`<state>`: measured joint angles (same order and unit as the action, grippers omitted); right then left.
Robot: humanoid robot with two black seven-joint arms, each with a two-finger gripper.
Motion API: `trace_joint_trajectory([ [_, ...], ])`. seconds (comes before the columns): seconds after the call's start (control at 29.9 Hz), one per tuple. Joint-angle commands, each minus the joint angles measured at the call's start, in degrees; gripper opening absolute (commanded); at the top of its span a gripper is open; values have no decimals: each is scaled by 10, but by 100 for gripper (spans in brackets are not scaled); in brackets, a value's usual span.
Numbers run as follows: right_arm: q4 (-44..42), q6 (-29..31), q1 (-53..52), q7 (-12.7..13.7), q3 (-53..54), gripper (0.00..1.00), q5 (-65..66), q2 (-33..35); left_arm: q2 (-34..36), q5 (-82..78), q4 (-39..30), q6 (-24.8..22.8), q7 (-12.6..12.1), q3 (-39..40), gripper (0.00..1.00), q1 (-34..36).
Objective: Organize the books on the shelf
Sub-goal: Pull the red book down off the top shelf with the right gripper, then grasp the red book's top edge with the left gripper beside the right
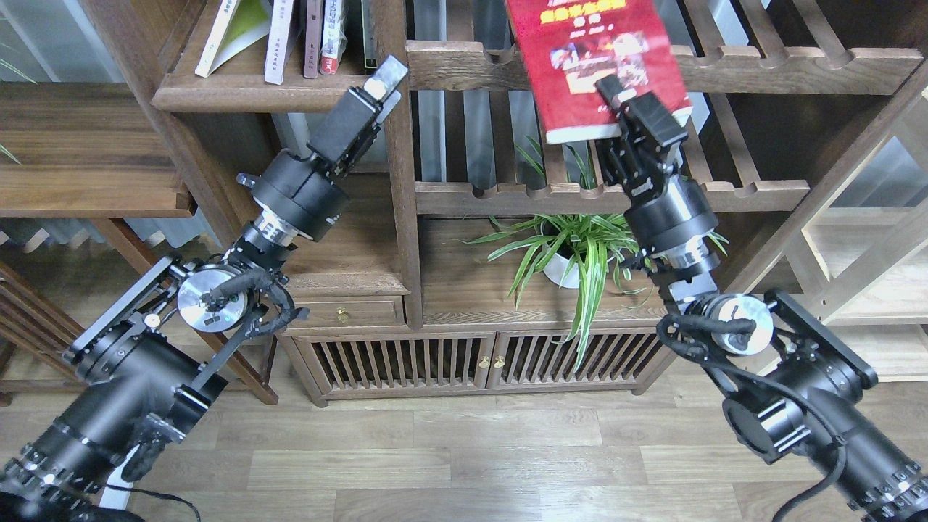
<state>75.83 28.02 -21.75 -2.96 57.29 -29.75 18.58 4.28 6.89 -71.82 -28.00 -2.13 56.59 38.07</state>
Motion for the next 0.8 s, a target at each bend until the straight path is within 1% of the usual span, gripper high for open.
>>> trace_joint_trajectory([
  [0.0, 0, 0, 1, 2, -24, 2, 0, 1, 0, 47, 1, 0, -29, -8, 98, 2],
  [0.07, 0, 0, 0, 4, -28, 2, 0, 1, 0, 68, 4, 0, -56, -9, 98, 2],
  [0.1, 2, 0, 1, 6, -28, 2, 0, 0, 0, 74, 5, 0, -66, -9, 98, 2],
  [0.2, 3, 0, 0, 7, -28, 2, 0, -4, 0, 84, 12, 0, -80, -10, 98, 2],
  [0.54, 4, 0, -12, 7, -29, 2, 0, -35, -10, 96, 28, 0, -82, -20, 96, 4],
  [0.77, 4, 0, -27, 7, -48, 2, 4, -48, -23, 99, 48, 0, -82, -20, 96, 24],
])
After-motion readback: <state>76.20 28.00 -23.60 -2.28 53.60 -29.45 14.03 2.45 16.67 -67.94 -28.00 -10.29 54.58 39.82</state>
